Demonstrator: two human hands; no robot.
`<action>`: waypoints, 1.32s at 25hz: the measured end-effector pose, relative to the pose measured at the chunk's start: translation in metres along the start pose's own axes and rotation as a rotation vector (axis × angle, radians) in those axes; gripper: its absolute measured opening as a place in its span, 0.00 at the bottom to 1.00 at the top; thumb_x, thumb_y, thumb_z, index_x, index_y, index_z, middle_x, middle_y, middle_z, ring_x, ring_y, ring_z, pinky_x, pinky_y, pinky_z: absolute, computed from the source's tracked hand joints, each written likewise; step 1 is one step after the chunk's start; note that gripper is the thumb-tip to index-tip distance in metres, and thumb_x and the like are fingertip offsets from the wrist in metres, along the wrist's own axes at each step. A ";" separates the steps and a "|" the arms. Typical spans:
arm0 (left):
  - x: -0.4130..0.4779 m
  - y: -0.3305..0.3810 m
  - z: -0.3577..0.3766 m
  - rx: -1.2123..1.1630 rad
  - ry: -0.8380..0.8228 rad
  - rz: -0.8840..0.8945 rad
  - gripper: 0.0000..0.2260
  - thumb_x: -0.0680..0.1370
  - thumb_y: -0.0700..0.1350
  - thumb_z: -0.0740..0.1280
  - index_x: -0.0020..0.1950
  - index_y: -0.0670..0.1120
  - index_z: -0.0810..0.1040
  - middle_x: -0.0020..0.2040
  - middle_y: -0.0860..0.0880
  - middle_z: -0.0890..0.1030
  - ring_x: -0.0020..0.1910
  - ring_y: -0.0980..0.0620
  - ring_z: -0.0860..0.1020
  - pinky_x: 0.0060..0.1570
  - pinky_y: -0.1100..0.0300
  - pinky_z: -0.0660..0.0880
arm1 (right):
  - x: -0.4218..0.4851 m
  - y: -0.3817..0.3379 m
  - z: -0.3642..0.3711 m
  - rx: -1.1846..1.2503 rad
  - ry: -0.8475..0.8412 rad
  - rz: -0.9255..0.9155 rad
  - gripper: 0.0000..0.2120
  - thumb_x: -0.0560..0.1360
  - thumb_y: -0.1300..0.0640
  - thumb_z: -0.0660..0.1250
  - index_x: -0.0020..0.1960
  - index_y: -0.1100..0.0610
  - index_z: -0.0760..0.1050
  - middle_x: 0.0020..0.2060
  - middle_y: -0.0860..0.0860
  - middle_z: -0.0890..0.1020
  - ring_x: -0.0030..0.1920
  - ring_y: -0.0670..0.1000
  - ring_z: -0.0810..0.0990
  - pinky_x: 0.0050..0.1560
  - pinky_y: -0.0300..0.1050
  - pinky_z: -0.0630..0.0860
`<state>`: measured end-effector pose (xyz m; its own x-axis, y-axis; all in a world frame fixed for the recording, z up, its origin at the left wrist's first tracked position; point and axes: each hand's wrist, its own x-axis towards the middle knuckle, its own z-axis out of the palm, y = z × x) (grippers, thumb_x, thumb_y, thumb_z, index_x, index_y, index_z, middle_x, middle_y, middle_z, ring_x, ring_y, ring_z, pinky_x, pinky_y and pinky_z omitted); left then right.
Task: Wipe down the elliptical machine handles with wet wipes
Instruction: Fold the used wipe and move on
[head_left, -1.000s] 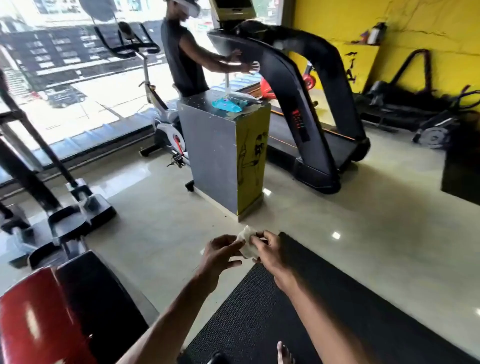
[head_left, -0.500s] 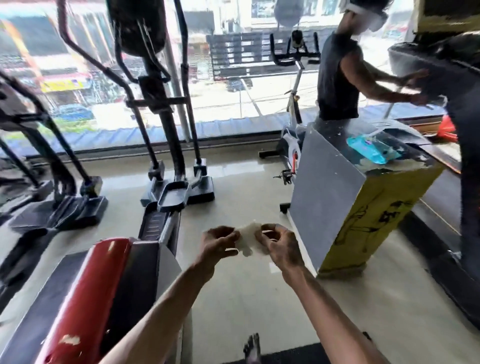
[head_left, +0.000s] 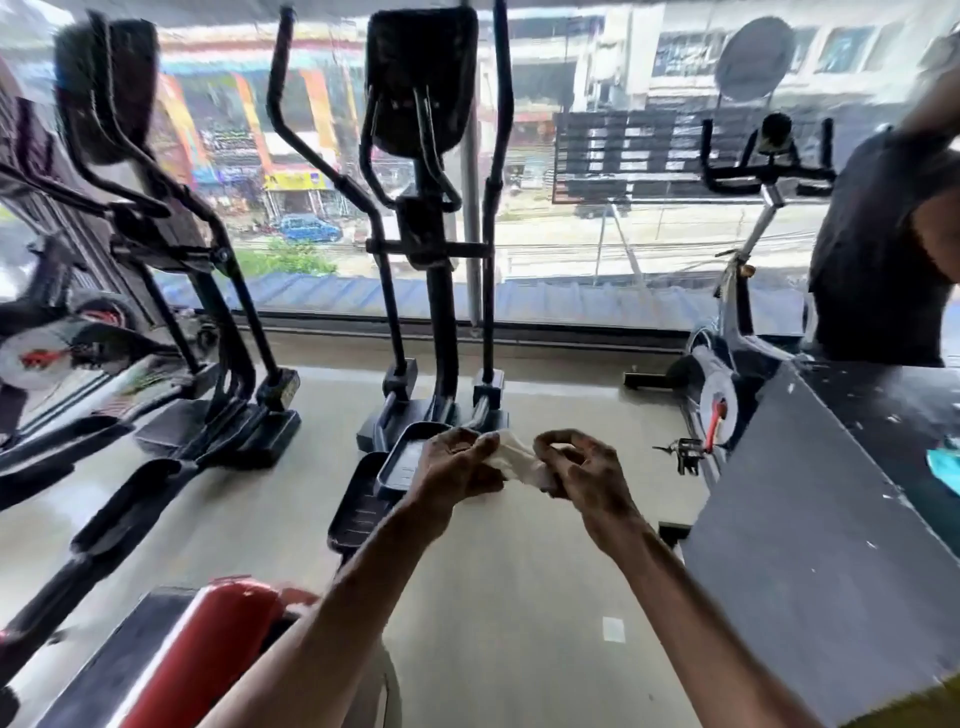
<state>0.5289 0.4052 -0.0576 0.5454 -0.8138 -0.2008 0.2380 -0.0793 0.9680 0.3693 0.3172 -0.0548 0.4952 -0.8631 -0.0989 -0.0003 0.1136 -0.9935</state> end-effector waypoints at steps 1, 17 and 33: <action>0.018 0.009 -0.002 -0.011 0.028 0.023 0.05 0.80 0.40 0.72 0.45 0.43 0.78 0.37 0.45 0.83 0.31 0.51 0.83 0.31 0.57 0.81 | 0.021 -0.008 0.005 0.028 -0.039 -0.001 0.03 0.79 0.63 0.72 0.51 0.58 0.85 0.39 0.53 0.87 0.35 0.48 0.83 0.36 0.40 0.79; 0.365 0.138 -0.043 -0.165 0.245 0.159 0.10 0.72 0.47 0.75 0.49 0.42 0.86 0.39 0.46 0.82 0.33 0.53 0.73 0.30 0.66 0.71 | 0.455 -0.093 0.116 -0.110 -0.331 -0.269 0.05 0.77 0.60 0.75 0.44 0.55 0.82 0.33 0.45 0.83 0.35 0.45 0.79 0.40 0.44 0.78; 0.612 0.220 -0.166 -0.031 0.173 0.045 0.06 0.77 0.38 0.73 0.51 0.47 0.88 0.40 0.49 0.82 0.34 0.56 0.77 0.36 0.62 0.74 | 0.716 -0.118 0.271 0.037 -0.332 -0.067 0.07 0.80 0.57 0.72 0.48 0.61 0.82 0.46 0.62 0.86 0.47 0.61 0.85 0.50 0.60 0.84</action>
<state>1.0490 -0.0148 0.0073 0.6857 -0.7045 -0.1827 0.2331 -0.0253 0.9721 0.9596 -0.1804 0.0073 0.7489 -0.6627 -0.0036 0.0706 0.0852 -0.9939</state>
